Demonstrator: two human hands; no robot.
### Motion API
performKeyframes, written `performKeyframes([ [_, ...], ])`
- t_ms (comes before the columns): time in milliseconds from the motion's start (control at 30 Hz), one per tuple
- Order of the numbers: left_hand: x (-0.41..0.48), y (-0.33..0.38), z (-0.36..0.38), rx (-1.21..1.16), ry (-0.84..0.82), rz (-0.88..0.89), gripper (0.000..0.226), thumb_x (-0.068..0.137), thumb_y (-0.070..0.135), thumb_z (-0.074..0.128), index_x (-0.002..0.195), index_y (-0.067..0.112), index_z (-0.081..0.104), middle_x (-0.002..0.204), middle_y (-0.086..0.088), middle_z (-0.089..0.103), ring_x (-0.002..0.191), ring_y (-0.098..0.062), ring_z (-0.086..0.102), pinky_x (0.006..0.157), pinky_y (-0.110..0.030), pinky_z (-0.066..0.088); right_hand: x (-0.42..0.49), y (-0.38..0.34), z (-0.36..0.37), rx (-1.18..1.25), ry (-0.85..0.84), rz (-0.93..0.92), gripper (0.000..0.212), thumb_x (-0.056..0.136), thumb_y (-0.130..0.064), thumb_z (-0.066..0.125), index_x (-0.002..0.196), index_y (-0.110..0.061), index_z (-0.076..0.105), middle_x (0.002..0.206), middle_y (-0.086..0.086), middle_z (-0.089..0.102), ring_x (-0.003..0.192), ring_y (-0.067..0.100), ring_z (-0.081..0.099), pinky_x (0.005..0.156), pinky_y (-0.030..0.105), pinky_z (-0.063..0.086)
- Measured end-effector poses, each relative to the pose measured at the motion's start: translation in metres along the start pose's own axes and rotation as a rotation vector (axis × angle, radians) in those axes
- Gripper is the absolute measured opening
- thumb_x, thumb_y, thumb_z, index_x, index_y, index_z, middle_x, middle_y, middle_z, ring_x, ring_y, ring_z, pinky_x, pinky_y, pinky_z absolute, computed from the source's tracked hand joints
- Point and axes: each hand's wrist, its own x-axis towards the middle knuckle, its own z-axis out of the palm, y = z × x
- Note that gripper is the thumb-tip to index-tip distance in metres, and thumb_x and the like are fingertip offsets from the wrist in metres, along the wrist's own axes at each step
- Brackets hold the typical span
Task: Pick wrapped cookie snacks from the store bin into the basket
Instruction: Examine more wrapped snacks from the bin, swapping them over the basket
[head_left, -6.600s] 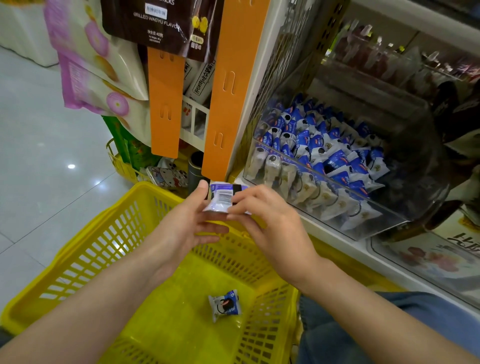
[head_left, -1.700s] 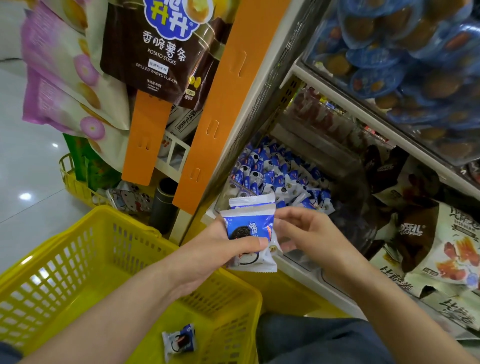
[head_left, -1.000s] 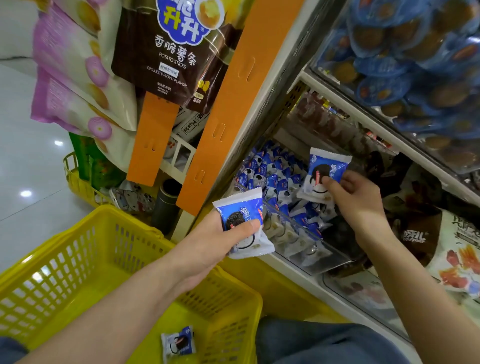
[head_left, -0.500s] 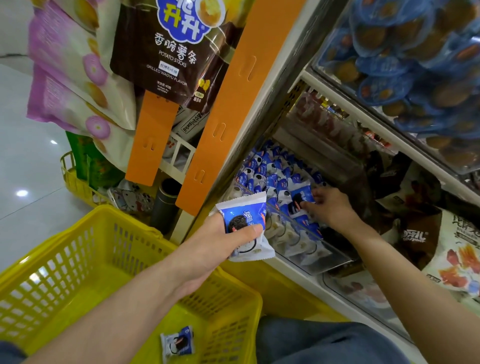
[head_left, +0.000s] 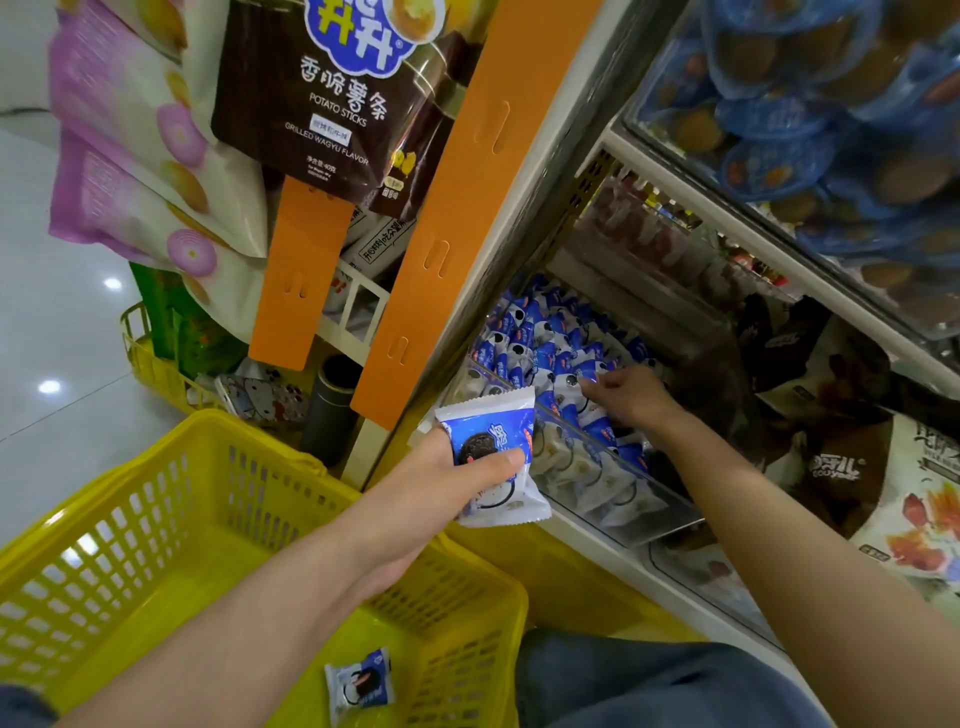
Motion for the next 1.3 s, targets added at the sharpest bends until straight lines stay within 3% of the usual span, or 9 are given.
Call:
performKeyframes([
  [100, 0.002, -0.003, 0.000, -0.044, -0.001, -0.040, 0.036, 0.087, 0.027, 0.061, 0.122, 0.029, 0.052, 0.110, 0.001, 0.069, 0.103, -0.013, 0.064, 0.086, -0.028, 0.052, -0.012, -0.005, -0.005, -0.081, -0.036, -0.007, 0.036, 0.095, -0.038, 0.046, 0.089, -0.006, 0.062, 0.082, 0.009, 0.060, 0.073, 0.017, 0.056, 0.066, 0.029, 0.042],
  [267, 0.003, -0.005, -0.002, -0.016, 0.062, -0.024, 0.035, 0.088, 0.024, 0.059, 0.122, 0.029, 0.052, 0.102, 0.005, 0.072, 0.089, -0.005, 0.068, 0.072, -0.019, 0.051, -0.059, -0.012, 0.002, -0.151, 0.438, -0.514, 0.028, 0.095, -0.031, 0.047, 0.113, -0.013, 0.061, 0.102, 0.001, 0.061, 0.101, 0.017, 0.053, 0.079, 0.025, 0.042],
  [400, 0.002, -0.010, -0.003, 0.076, 0.129, 0.013, 0.041, 0.088, 0.026, 0.059, 0.128, 0.026, 0.046, 0.110, 0.005, 0.067, 0.095, -0.003, 0.066, 0.079, -0.017, 0.053, -0.105, -0.026, 0.023, 0.094, 0.319, -0.784, 0.022, 0.094, -0.027, 0.046, 0.102, -0.015, 0.063, 0.090, -0.008, 0.059, 0.082, 0.002, 0.051, 0.071, 0.009, 0.039],
  [500, 0.002, -0.014, -0.003, 0.151, 0.156, 0.062, 0.039, 0.088, 0.021, 0.059, 0.126, 0.023, 0.049, 0.105, 0.004, 0.066, 0.083, 0.008, 0.063, 0.061, -0.006, 0.047, -0.122, -0.026, 0.044, 0.186, 0.165, -0.793, 0.018, 0.093, -0.020, 0.051, 0.106, -0.012, 0.062, 0.094, -0.004, 0.060, 0.086, 0.005, 0.055, 0.076, 0.019, 0.048],
  [733, 0.003, -0.026, -0.006, 0.178, 0.203, 0.105, 0.031, 0.089, 0.014, 0.058, 0.118, 0.024, 0.052, 0.100, 0.009, 0.066, 0.080, 0.009, 0.063, 0.061, -0.006, 0.045, -0.121, -0.022, 0.068, 0.552, -0.109, -0.499, 0.007, 0.087, -0.017, 0.062, 0.088, -0.024, 0.063, 0.085, -0.002, 0.068, 0.081, 0.012, 0.065, 0.078, 0.040, 0.055],
  [900, 0.001, -0.030, -0.009, 0.149, 0.289, 0.112, 0.014, 0.094, 0.028, 0.047, 0.088, 0.022, 0.059, 0.065, 0.013, 0.067, 0.061, 0.006, 0.062, 0.051, -0.008, 0.044, -0.121, -0.018, 0.074, 0.689, -0.237, -0.418, 0.008, 0.083, -0.012, 0.067, 0.077, -0.018, 0.067, 0.080, 0.015, 0.070, 0.072, 0.016, 0.062, 0.074, 0.043, 0.053],
  [1067, 0.003, -0.031, -0.014, 0.140, 0.317, 0.092, 0.034, 0.093, 0.030, 0.048, 0.062, 0.029, 0.061, 0.061, 0.006, 0.065, 0.062, -0.004, 0.065, 0.052, -0.015, 0.048, -0.127, -0.015, 0.079, 0.396, -0.036, -0.667, 0.005, 0.081, -0.020, 0.070, 0.077, -0.019, 0.067, 0.071, -0.012, 0.060, 0.066, -0.001, 0.055, 0.061, 0.012, 0.044],
  [1200, 0.000, -0.035, -0.015, 0.139, 0.302, 0.049, 0.034, 0.091, 0.035, 0.049, 0.059, 0.029, 0.061, 0.060, 0.005, 0.063, 0.063, -0.006, 0.064, 0.055, -0.020, 0.049, -0.131, -0.012, 0.079, 0.074, 0.178, -0.917, 0.012, 0.082, -0.025, 0.067, 0.081, -0.013, 0.068, 0.075, -0.006, 0.061, 0.073, 0.007, 0.053, 0.063, 0.022, 0.046],
  [1300, -0.005, -0.033, -0.019, 0.114, 0.247, 0.008, 0.023, 0.077, 0.047, 0.053, 0.075, 0.028, 0.066, 0.074, 0.002, 0.070, 0.075, -0.011, 0.068, 0.067, -0.028, 0.053, -0.133, -0.012, 0.080, 0.173, 0.126, -0.885, 0.010, 0.084, -0.023, 0.065, 0.082, -0.014, 0.067, 0.076, -0.006, 0.061, 0.072, 0.004, 0.054, 0.063, 0.019, 0.045],
])
